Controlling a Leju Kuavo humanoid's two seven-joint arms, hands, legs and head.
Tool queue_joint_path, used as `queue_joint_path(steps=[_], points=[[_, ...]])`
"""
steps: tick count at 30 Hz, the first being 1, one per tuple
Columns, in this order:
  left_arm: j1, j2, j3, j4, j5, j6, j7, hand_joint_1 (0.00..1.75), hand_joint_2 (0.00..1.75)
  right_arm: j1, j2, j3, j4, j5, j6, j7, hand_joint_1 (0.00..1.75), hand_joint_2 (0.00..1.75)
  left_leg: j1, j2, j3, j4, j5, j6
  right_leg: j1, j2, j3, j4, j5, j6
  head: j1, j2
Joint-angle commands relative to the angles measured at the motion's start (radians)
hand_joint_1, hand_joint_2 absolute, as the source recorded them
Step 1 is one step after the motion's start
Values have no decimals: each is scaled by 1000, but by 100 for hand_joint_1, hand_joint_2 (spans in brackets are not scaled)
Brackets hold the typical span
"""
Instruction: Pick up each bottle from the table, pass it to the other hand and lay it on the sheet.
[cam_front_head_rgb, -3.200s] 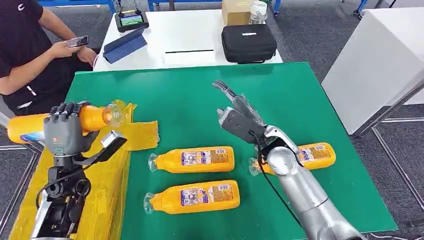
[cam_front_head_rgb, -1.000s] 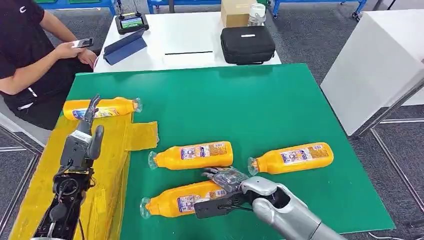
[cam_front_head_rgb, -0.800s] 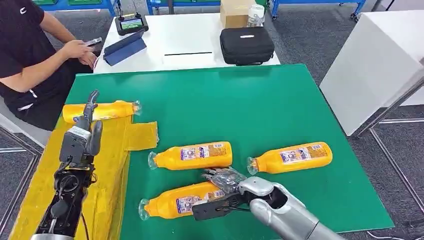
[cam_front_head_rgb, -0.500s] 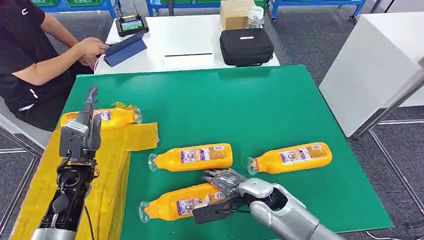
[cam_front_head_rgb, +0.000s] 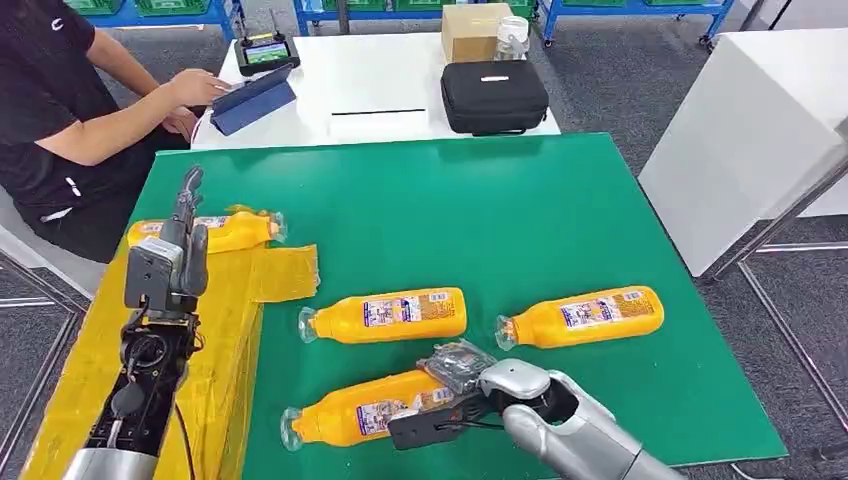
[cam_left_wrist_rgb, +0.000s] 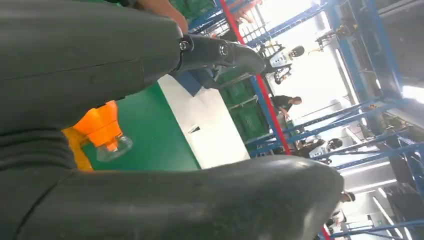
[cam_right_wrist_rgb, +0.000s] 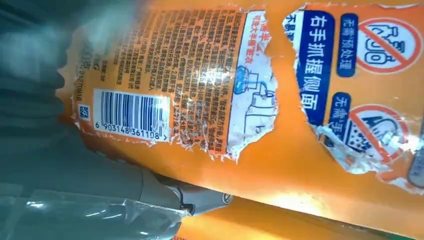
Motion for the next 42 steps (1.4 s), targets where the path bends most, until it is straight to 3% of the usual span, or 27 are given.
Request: queue_joint_path(steps=[1, 9, 11, 14, 17, 22, 25, 26, 34, 42], points=[[-43, -23, -11, 84, 32, -3, -8, 0, 0, 147, -57, -30, 27, -13, 2, -8, 175, 175, 1, -8, -1, -2, 3, 0, 1, -9, 2, -3, 0, 0, 0, 0], [-33, -22, 0, 78, 56, -21, -14, 0, 0, 156, -68, -130, -27, -129, 4, -40, 175, 175, 0, -6, -6, -3, 3, 0, 0, -6, 2, -3, 2, 0, 0, 0], [-21, -20, 17, 67, 79, -27, -16, 0, 0, 154, -80, -217, -67, -225, -26, -56, 175, 175, 0, -5, -6, -1, 2, 1, 0, -6, 8, -1, 1, 1, 0, 0], [-3, -21, 81, 40, 169, -35, 5, 0, 0, 122, -96, -369, -143, -410, -31, -93, 175, 175, -1, -3, -7, 0, 2, 1, -1, -4, 6, 0, 1, 1, 0, 0], [8, -12, 122, 24, 238, -50, 17, 0, 0, 103, -103, -442, -184, -502, -8, -102, 175, 175, -1, 0, -14, 1, 2, 1, -1, 0, 0, 3, 2, 1, 0, 0], [69, -16, 202, -37, 333, -11, 14, 0, 0, 176, -91, -551, -288, -564, -42, -124, 175, 175, -1, 1, -22, -1, 4, 1, -1, 0, -8, 1, 5, -1, 0, 0], [113, -17, 235, -53, 477, -98, 64, 0, 0, 198, -76, -604, -298, -607, -44, -149, 175, 175, -1, 0, -23, 0, 5, 1, -1, -1, -10, 2, 4, 0, 0, 0], [118, -18, 235, -50, 496, -113, 69, 0, 175, 200, -76, -609, -295, -613, -43, -154, 175, 175, -1, 2, -22, 0, 3, 1, -1, 1, -9, 2, 4, 0, -1, 0], [135, -40, 196, -49, 736, -264, 161, 0, 175, 138, -19, -653, -226, -730, -58, -237, 175, 175, -1, 1, -29, 0, 6, 2, -1, -1, -15, 1, 6, 1, 0, 0], [199, -75, 53, -161, 883, -350, 241, 0, 175, -18, 99, -602, -116, -694, -97, -222, 175, 175, 0, 1, -31, 0, 6, 2, -1, 0, -16, 2, 6, 1, 0, 0]])
